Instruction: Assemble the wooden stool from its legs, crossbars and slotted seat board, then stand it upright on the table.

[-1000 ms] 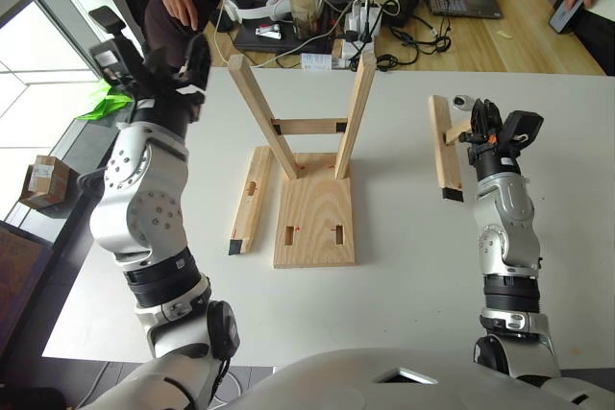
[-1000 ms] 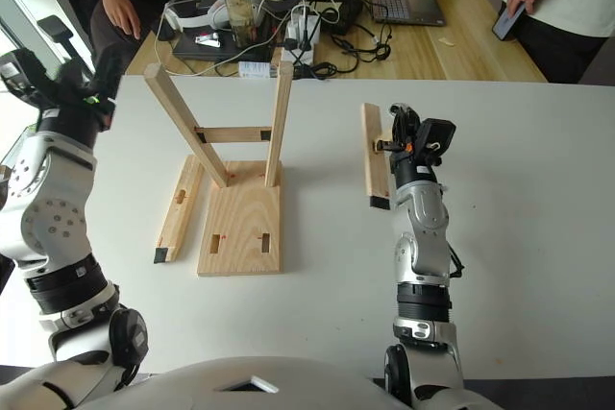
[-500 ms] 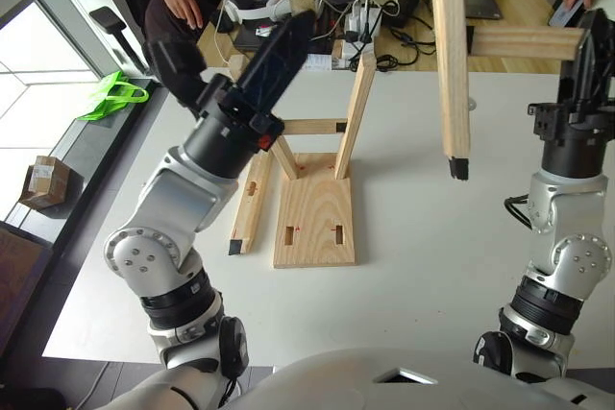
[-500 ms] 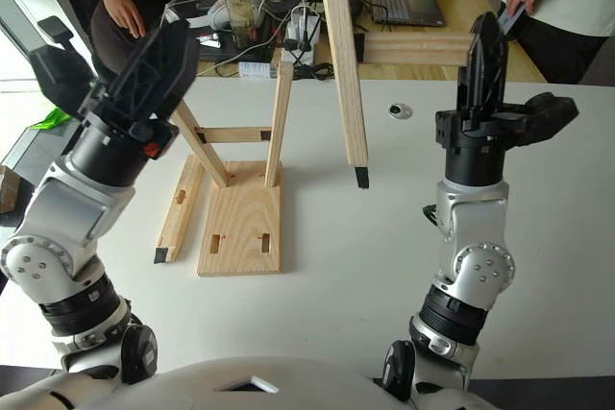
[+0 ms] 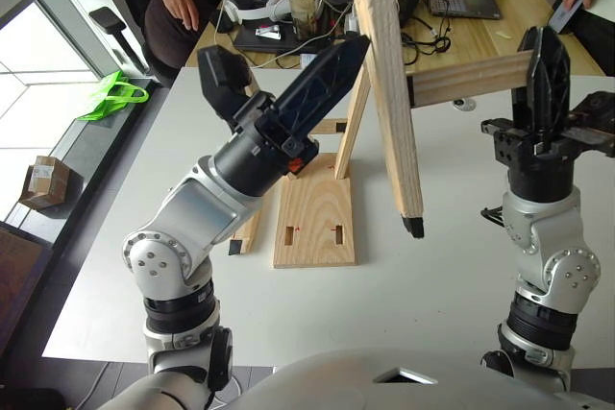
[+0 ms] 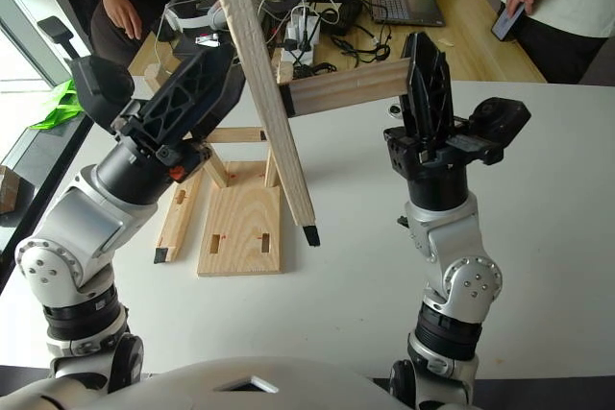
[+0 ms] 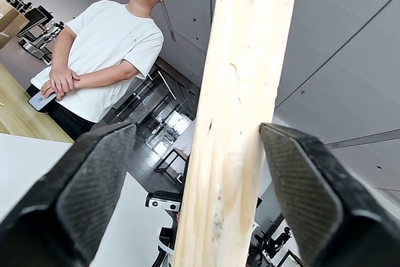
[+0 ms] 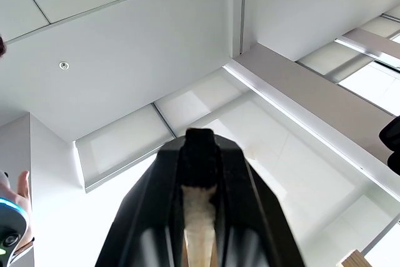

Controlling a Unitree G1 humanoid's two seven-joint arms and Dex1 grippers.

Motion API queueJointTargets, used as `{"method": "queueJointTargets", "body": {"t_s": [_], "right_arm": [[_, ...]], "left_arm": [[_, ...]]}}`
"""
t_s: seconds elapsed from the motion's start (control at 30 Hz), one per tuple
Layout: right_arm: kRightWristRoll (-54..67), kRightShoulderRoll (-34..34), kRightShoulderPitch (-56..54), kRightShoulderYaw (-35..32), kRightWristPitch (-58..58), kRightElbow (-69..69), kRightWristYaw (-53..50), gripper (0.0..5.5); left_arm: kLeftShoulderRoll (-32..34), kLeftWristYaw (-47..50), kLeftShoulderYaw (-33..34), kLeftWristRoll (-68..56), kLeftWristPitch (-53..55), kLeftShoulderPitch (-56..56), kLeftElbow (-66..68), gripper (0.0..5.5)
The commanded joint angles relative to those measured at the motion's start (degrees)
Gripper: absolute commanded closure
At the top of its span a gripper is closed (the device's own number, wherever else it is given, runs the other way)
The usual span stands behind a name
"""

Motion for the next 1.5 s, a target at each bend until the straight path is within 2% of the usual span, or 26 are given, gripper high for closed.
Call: {"method": "queueJointTargets", "body": {"t_s": [0.03,0.27,0.6,1.0,1.23,1.5], "right_arm": [[0.9,-1.5,-0.3,0.6,1.0,0.4,0.2,5.13],[2.6,-3.4,-1.2,-1.4,0.9,2.3,0.3,5.13],[2.0,-5.8,0.2,2.4,5.7,1.9,3.0,5.13],[1.2,-7.5,-0.7,2.5,7.0,3.9,4.7,5.13],[-6.1,-10.7,0.0,4.0,8.6,3.5,10.8,5.13],[-11.0,-9.8,2.5,5.3,8.4,5.3,14.6,5.13]], "left_arm": [[2.7,-0.9,-1.7,-0.6,0.2,0.8,-1.3,1.85],[5.7,-2.5,-2.4,-1.0,-1.0,3.1,-2.3,1.85],[7.0,-3.9,-3.5,-0.8,-2.2,2.8,-2.0,1.85],[8.8,-7.5,-2.7,-1.6,-3.4,5.7,-3.4,1.96],[10.7,-9.1,-3.4,0.0,-2.5,6.7,-2.1,1.96],[10.4,-11.6,-4.3,3.8,-2.2,9.2,0.1,1.96]]}}
